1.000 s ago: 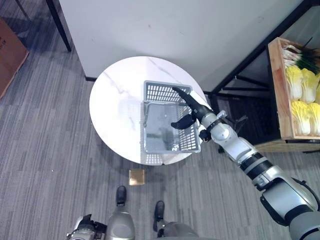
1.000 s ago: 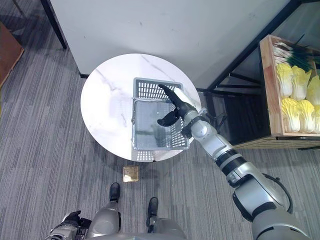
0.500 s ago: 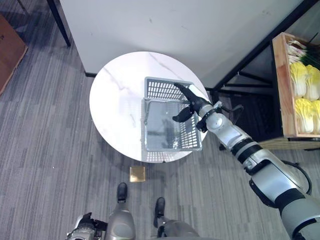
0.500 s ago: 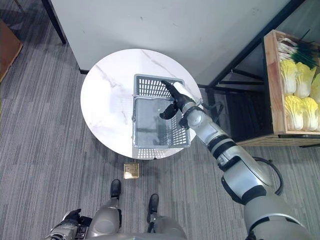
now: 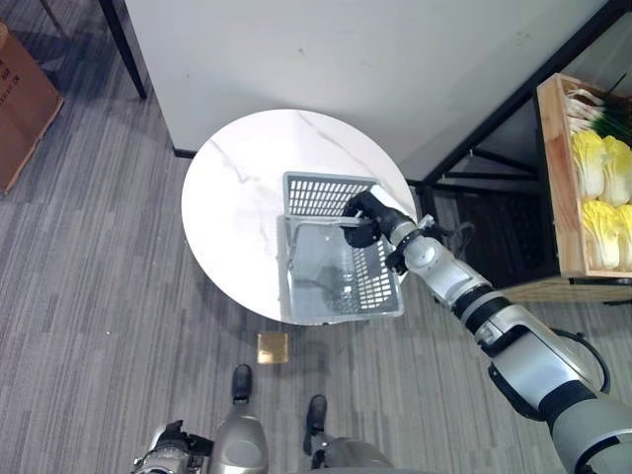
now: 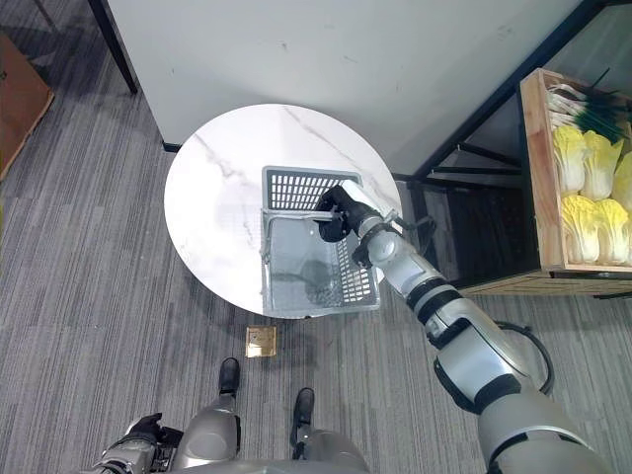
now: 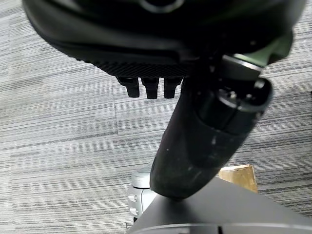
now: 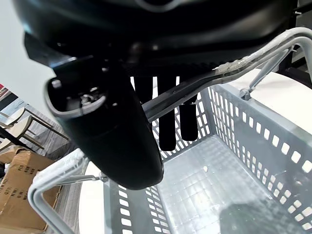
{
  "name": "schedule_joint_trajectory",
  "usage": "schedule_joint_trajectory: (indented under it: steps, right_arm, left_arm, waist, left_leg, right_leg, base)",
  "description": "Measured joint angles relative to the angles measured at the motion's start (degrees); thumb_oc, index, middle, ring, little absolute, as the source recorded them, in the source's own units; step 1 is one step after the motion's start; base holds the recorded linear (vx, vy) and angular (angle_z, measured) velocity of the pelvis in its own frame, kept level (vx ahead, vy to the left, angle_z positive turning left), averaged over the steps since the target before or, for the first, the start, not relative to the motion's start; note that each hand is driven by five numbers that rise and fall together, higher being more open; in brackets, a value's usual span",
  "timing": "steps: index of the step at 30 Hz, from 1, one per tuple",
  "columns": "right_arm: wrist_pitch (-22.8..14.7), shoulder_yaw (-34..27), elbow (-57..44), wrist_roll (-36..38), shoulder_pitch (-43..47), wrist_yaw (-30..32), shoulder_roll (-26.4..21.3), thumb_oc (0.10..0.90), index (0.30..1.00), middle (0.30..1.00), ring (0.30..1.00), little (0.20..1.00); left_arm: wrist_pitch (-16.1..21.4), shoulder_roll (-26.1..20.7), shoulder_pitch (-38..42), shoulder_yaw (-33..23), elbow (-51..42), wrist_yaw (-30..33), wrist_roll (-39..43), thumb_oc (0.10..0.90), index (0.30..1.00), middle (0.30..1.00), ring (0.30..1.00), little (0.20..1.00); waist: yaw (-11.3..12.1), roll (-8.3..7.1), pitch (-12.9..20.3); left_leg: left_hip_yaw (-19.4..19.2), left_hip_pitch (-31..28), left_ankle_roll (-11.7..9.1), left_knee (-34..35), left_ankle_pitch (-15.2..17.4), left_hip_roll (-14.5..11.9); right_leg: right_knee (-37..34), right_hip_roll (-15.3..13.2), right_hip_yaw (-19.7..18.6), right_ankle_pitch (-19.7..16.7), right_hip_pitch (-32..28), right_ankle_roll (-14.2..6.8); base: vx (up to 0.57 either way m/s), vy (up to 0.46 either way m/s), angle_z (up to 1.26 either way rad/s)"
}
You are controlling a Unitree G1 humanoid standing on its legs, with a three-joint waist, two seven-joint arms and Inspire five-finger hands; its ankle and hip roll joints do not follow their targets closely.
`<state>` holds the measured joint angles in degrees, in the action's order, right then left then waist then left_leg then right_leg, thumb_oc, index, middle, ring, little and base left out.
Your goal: Get the vegetables into the basket
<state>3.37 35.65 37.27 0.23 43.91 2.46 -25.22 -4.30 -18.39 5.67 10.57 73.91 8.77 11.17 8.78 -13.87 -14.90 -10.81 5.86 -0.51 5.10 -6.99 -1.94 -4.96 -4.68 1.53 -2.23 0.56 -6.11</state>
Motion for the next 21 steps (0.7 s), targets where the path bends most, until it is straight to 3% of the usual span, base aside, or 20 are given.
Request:
schedule_joint_trajectory:
  steps: [3,5,9,12,17,21]
  right_arm:
    - [0.15,-1.84,-3.45,-0.36,-4.82,-0.25,-0.82,0.4,0.3,0.3,0.3,0.3]
    - [0.95,-6.6,-12.59,-0.32,-13.83,-1.77,-5.65,0.4,0.3,0.3,0.3,0.3]
    - [1.01,-9.08,-14.84,-0.34,-20.65,-2.53,-8.29,0.4,0.3,0.3,0.3,0.3]
    - [1.36,-14.51,-17.75,-0.57,-28.67,-2.76,-10.03,0.4,0.3,0.3,0.3,0.3]
    - [1.72,-20.72,-22.04,-2.16,-37.82,-2.66,-11.55,0.4,0.3,0.3,0.3,0.3]
    - [2.25,-23.9,-22.21,-2.5,-42.31,-2.37,-11.49,0.4,0.3,0.3,0.3,0.3]
  left_arm:
    - [-0.33,0.76,-0.42,-0.24,-0.28,-0.07,-0.17,0.9,1.0,1.0,1.0,1.0]
    - [-0.99,1.77,-1.25,-2.07,-2.18,-0.68,-1.78,0.9,1.0,1.0,1.0,1.0]
    - [-1.38,2.32,-3.11,-2.82,-2.35,-1.57,-3.44,0.9,1.0,1.0,1.0,1.0]
    - [-1.54,3.95,-4.15,-3.42,-2.45,-2.0,-4.55,0.9,1.0,1.0,1.0,1.0]
    - [-2.17,4.95,-6.05,-3.51,-2.36,-2.63,-6.36,0.9,1.0,1.0,1.0,1.0]
    - [-2.59,4.99,-6.44,-3.52,-2.35,-2.74,-6.68,0.9,1.0,1.0,1.0,1.0]
  waist:
    - [-0.64,1.69,0.3]
    - [-1.16,4.01,0.91]
    - [-3.83,7.22,3.17]
    - [-6.33,9.94,5.21]
    - [-9.68,11.53,7.53]
    - [-11.11,11.76,8.65]
  left_leg:
    - [-0.16,-1.38,-0.14,0.01,0.13,0.19]
    - [0.69,-2.58,0.24,0.03,0.03,0.63]
    - [0.37,-4.12,0.57,0.06,0.41,1.01]
    - [-0.09,-5.35,0.35,0.35,0.69,0.96]
    - [-0.62,-6.27,0.21,0.36,0.54,0.53]
    - [-0.65,-6.37,0.02,0.36,0.49,0.23]
  right_leg:
    - [0.0,-0.25,-0.05,0.01,-1.39,0.0]
    - [0.01,-0.68,0.35,0.09,-3.1,0.09]
    - [0.01,-1.14,0.51,0.11,-4.42,0.08]
    - [-0.01,-1.14,0.0,0.45,-5.43,0.45]
    - [-0.03,-0.75,-0.62,0.61,-5.83,0.62]
    - [-0.03,-0.4,-0.9,0.6,-5.86,0.64]
  base:
    - [0.05,0.013,0.01]
    - [0.05,0.016,0.17]
    - [0.04,0.007,-0.02]
    - [0.0,-0.009,-0.07]
    - [-0.01,-0.014,-0.07]
    - [0.0,-0.003,-0.02]
